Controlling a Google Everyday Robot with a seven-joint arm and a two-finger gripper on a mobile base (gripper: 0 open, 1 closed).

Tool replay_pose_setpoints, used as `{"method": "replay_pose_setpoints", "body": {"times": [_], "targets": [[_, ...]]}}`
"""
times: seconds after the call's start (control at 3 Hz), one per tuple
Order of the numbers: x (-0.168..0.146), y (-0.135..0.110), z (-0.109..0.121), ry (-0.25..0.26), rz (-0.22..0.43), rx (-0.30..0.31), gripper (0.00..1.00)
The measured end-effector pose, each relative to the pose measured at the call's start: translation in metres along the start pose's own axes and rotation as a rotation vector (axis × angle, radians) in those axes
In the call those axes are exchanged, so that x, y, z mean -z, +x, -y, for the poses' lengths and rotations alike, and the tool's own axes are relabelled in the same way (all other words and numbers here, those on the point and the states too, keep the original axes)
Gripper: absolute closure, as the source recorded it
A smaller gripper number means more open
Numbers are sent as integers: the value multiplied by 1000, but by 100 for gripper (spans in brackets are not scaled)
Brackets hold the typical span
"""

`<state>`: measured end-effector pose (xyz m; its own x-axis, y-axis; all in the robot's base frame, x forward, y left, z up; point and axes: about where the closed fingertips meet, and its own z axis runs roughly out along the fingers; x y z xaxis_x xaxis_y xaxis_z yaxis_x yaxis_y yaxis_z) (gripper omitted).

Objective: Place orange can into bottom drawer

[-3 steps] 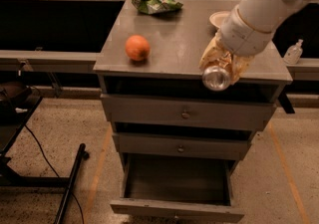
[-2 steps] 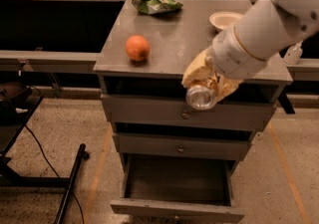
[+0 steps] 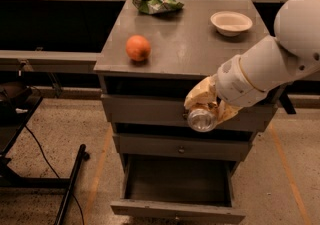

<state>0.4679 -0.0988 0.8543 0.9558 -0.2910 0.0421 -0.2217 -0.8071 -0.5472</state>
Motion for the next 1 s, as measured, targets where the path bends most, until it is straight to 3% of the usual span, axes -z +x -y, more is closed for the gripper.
{"method": "replay_pose_setpoints", "body": {"times": [0.33,0.67,1.0], "targets": [[-45,-17,-30,69,32,14,100],[-105,-39,-92,94,27,12,100],[-122,-37,-102,103,-13,-3,100]]}}
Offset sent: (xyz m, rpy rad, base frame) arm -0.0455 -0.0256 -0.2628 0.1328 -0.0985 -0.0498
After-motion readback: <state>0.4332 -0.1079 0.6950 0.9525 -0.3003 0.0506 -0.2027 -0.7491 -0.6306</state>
